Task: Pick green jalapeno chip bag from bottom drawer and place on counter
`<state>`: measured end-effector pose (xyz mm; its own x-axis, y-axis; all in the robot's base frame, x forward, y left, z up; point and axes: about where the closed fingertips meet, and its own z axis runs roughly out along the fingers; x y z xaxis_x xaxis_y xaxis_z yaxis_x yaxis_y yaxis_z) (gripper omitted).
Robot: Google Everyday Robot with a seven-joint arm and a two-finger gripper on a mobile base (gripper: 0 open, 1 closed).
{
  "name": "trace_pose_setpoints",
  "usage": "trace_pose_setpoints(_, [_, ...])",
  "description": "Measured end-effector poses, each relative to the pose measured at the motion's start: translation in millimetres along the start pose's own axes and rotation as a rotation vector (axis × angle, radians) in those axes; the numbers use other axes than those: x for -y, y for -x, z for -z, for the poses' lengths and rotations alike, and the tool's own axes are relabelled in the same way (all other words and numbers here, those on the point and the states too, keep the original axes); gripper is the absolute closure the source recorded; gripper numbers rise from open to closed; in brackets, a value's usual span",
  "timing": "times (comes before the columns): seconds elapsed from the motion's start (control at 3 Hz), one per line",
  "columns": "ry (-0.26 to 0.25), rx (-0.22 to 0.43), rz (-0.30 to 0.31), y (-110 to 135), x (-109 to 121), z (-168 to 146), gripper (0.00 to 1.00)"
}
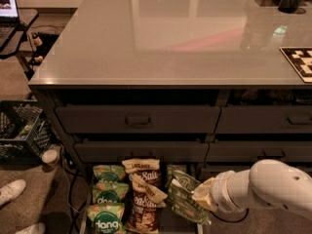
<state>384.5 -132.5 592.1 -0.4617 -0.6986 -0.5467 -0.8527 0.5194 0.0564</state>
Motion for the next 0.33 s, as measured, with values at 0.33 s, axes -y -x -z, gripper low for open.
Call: trace_pose_setpoints(0.33, [-0.008, 0.003, 0.001, 1.6, -0.8, 4.6, 1.00])
